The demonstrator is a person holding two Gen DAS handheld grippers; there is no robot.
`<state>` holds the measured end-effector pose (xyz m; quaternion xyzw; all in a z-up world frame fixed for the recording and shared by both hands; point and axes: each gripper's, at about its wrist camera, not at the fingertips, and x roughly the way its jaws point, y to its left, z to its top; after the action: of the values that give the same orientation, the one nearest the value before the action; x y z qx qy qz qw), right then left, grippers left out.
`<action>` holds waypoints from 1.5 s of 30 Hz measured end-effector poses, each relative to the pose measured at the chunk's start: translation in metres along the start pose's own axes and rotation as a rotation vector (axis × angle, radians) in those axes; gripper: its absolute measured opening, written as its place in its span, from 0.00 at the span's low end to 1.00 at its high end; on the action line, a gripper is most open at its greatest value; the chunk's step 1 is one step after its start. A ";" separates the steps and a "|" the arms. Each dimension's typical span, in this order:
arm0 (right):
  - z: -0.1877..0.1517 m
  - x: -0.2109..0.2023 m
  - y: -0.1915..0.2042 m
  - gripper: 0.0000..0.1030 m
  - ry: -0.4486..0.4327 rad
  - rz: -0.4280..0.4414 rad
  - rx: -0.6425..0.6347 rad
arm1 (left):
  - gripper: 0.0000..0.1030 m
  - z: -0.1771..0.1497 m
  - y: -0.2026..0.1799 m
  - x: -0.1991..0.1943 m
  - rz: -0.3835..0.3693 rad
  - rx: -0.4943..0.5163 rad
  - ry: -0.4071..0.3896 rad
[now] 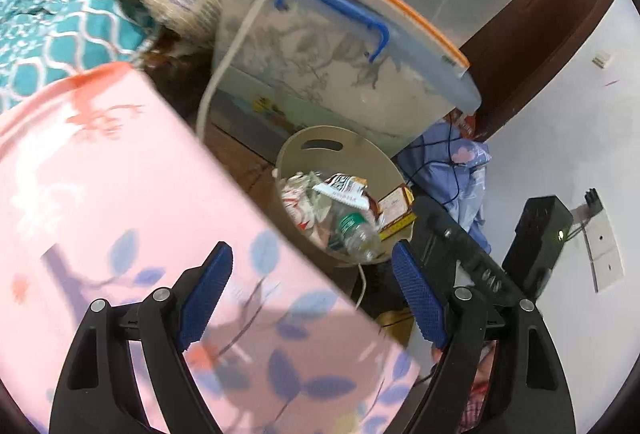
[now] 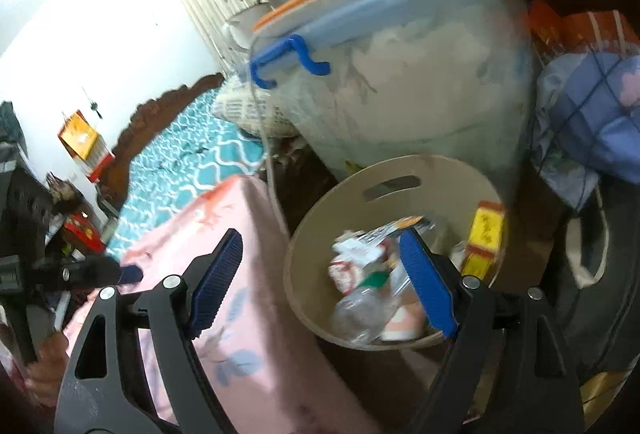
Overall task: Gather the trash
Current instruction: 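Return to the bed and grasp the milk carton with the left gripper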
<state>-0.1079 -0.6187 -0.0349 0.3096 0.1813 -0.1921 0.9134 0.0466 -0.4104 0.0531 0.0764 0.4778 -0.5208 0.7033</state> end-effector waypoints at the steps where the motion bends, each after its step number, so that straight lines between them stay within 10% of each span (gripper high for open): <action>1: -0.002 -0.002 0.004 0.79 0.001 0.012 0.006 | 0.76 -0.007 0.005 -0.010 0.010 -0.004 -0.012; 14: -0.063 0.018 0.119 0.79 0.147 0.232 -0.018 | 0.78 -0.127 0.077 -0.158 0.332 -0.037 -0.181; 23: -0.127 0.046 0.202 0.79 0.318 0.341 -0.100 | 0.83 -0.197 0.172 -0.230 0.654 -0.232 -0.185; 31: -0.155 0.056 0.248 0.79 0.397 0.371 -0.173 | 0.88 -0.200 0.197 -0.191 0.695 -0.200 -0.084; 35: -0.160 0.057 0.275 0.79 0.413 0.384 -0.226 | 0.47 -0.207 0.212 -0.171 0.672 -0.216 -0.023; 45: -0.185 0.103 0.382 0.79 0.511 0.456 -0.419 | 0.47 -0.263 0.255 -0.262 0.673 -0.415 -0.174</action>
<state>0.1183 -0.2453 -0.0294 0.1869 0.3645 0.1399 0.9015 0.0960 0.0351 0.0113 0.0407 0.4597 -0.1586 0.8729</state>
